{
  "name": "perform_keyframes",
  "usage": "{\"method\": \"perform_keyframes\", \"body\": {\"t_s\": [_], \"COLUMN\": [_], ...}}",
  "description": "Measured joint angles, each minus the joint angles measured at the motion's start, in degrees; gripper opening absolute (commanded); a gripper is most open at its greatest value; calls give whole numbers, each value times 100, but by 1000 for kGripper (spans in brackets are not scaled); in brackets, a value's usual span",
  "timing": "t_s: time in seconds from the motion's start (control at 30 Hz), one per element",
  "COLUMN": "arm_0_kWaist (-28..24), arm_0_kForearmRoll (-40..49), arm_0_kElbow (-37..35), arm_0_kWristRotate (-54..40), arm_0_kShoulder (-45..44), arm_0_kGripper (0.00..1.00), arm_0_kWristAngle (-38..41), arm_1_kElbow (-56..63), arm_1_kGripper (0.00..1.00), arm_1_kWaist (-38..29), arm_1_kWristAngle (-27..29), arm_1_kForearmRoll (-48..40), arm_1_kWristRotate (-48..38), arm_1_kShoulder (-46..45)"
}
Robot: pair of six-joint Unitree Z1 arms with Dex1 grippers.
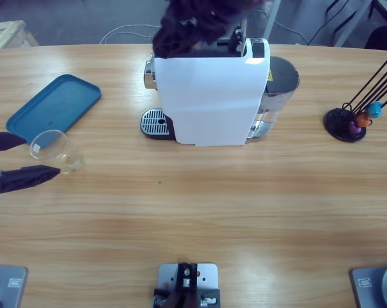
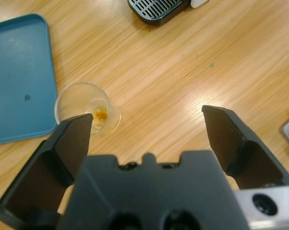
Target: Pour coffee
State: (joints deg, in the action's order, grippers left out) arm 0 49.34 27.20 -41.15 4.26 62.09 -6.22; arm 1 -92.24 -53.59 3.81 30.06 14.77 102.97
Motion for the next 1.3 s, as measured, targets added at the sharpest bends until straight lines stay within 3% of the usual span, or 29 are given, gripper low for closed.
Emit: {"method": "perform_keyframes", "body": {"t_s": [0.17, 0.4, 0.53, 0.7, 0.87, 1.3], "arm_0_kWaist": [11, 78, 120, 133, 133, 133], "arm_0_kForearmRoll": [-5, -6, -6, -4, -4, -3], "arm_0_kElbow": [-12, -155, -174, -176, -176, -198], "arm_0_kWristRotate": [14, 21, 21, 25, 35, 52], "arm_0_kShoulder": [-24, -82, -180, -399, -401, -401], "arm_0_kGripper": [982, 982, 977, 977, 977, 977], "arm_0_kWristAngle": [46, 61, 62, 62, 62, 62], "arm_1_kElbow": [1180, 2297, 2009, 1125, 993, 991], "arm_1_kGripper": [0, 0, 0, 0, 0, 0], "arm_1_kWaist": [-35, -45, 302, 668, 681, 509], "arm_1_kWristAngle": [330, 2177, 2594, 2534, 2257, 1468], "arm_1_kForearmRoll": [-411, -864, -1140, -1376, -1382, -2125], "arm_1_kWristRotate": [-1880, -4501, -5228, -6184, -6913, -7172], "arm_1_kShoulder": [-725, -1712, -1799, -1368, -829, -364]}}
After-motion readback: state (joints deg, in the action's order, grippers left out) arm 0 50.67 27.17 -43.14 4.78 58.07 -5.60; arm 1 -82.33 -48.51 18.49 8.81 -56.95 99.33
